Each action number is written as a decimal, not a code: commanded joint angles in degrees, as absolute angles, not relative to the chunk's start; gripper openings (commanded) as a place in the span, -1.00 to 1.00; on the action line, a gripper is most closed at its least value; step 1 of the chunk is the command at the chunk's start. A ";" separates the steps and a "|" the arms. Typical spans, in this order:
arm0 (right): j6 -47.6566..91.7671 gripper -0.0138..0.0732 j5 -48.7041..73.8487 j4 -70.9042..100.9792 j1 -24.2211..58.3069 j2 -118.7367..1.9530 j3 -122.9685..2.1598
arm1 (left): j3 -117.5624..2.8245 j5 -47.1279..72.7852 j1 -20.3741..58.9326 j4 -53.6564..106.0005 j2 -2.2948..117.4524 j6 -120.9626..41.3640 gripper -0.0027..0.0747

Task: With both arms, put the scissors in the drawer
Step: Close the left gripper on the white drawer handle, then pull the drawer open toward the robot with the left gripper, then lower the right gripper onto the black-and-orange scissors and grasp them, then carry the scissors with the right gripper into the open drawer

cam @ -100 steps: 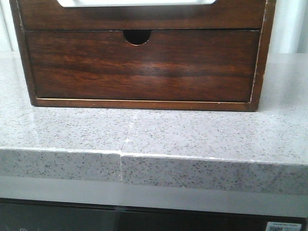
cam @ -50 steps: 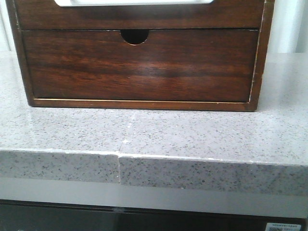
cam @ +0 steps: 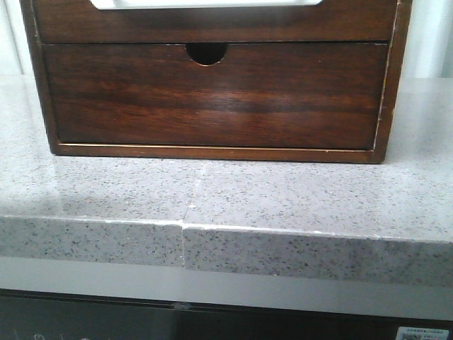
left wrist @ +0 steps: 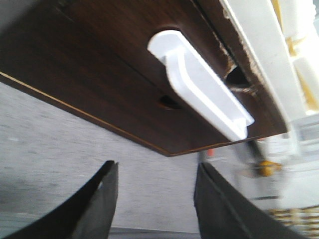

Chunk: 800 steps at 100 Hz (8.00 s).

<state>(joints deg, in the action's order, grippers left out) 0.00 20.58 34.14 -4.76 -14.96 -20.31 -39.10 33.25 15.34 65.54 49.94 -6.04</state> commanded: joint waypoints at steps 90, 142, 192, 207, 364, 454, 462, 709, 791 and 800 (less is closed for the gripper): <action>0.90 0.18 19.71 33.86 -5.02 -16.59 -23.00 | -51.03 40.31 20.23 106.37 74.98 -22.67 -0.06; 0.90 0.18 22.52 33.58 -5.02 -16.59 -23.00 | -52.44 37.06 22.49 106.25 77.20 -24.08 -0.98; 0.90 0.18 23.63 33.36 -5.02 -16.59 -23.00 | -45.57 32.54 27.33 105.90 68.26 -24.10 -0.98; 0.90 0.18 23.67 32.32 -5.02 -16.59 -23.00 | -42.46 32.45 28.42 106.36 63.94 -23.92 -0.98; 0.90 0.18 24.62 30.75 -5.02 -16.59 -23.00 | -32.62 30.91 28.52 103.49 35.82 -21.21 0.29; -12.59 0.18 56.13 -1.59 -5.04 -69.98 -60.94 | -43.83 31.77 28.40 76.45 31.26 -44.54 -0.98; -14.75 0.18 54.08 -1.59 -5.04 -72.72 -60.94 | -43.83 32.00 28.40 76.45 31.26 -44.54 -0.98; -6.86 -0.84 52.40 -9.21 2.80 -64.79 -85.70 | -43.83 36.47 28.40 76.80 31.26 -44.71 -0.98; 23.70 -0.84 48.41 -8.87 43.45 -79.60 -101.24 | -43.83 35.41 28.40 76.32 31.26 -44.93 -0.98; 24.75 -0.84 49.26 -10.05 43.45 -83.04 -101.24 | -43.83 35.41 28.40 76.32 31.26 -44.93 -0.98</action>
<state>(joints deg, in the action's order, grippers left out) 22.80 52.41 -8.08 43.34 -82.13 -99.68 -41.92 37.22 28.03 74.03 31.02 -44.85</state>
